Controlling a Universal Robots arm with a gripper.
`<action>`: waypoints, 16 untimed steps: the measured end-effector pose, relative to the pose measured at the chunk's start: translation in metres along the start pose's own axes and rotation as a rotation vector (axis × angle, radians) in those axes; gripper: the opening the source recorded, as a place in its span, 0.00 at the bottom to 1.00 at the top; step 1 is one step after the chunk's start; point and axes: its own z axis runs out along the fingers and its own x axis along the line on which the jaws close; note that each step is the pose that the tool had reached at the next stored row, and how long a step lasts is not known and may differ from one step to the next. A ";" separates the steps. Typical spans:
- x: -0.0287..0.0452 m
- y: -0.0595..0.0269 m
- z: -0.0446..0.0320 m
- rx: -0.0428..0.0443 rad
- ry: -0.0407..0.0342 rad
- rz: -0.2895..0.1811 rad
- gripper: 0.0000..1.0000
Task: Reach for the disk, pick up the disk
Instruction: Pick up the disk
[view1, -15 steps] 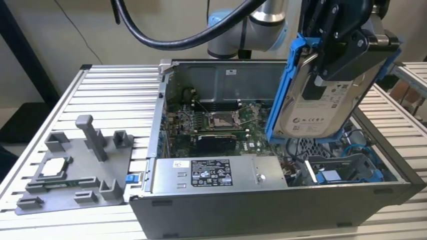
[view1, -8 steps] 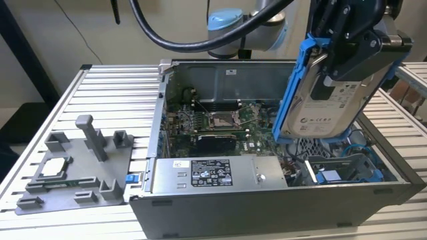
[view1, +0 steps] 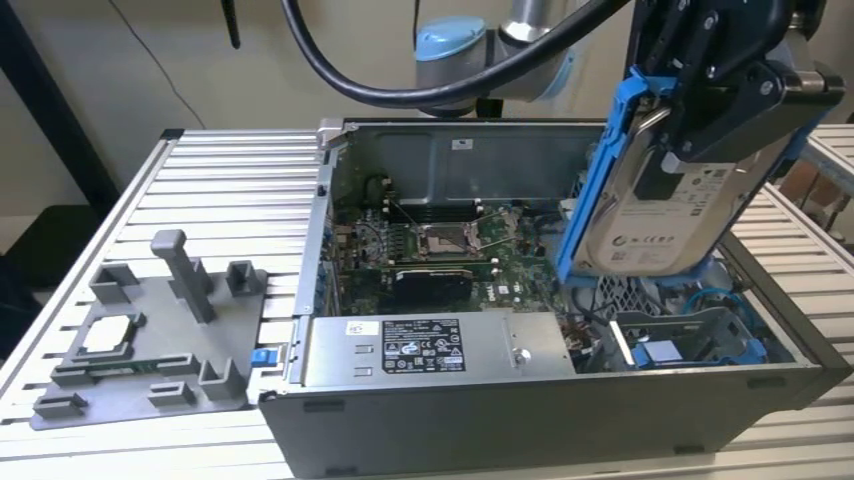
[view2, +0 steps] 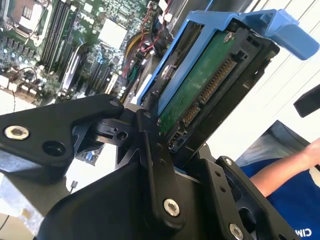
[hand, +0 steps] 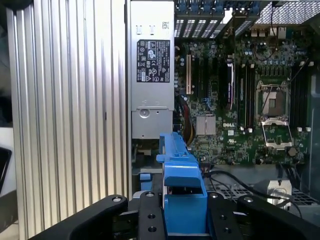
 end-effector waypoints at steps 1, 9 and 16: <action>0.0000 -0.0013 0.0000 0.0000 0.0000 0.000 0.00; -0.0004 -0.0189 0.0001 -0.0001 0.0000 0.000 0.00; 0.0001 -0.0407 0.0006 -0.0004 -0.0001 0.000 0.00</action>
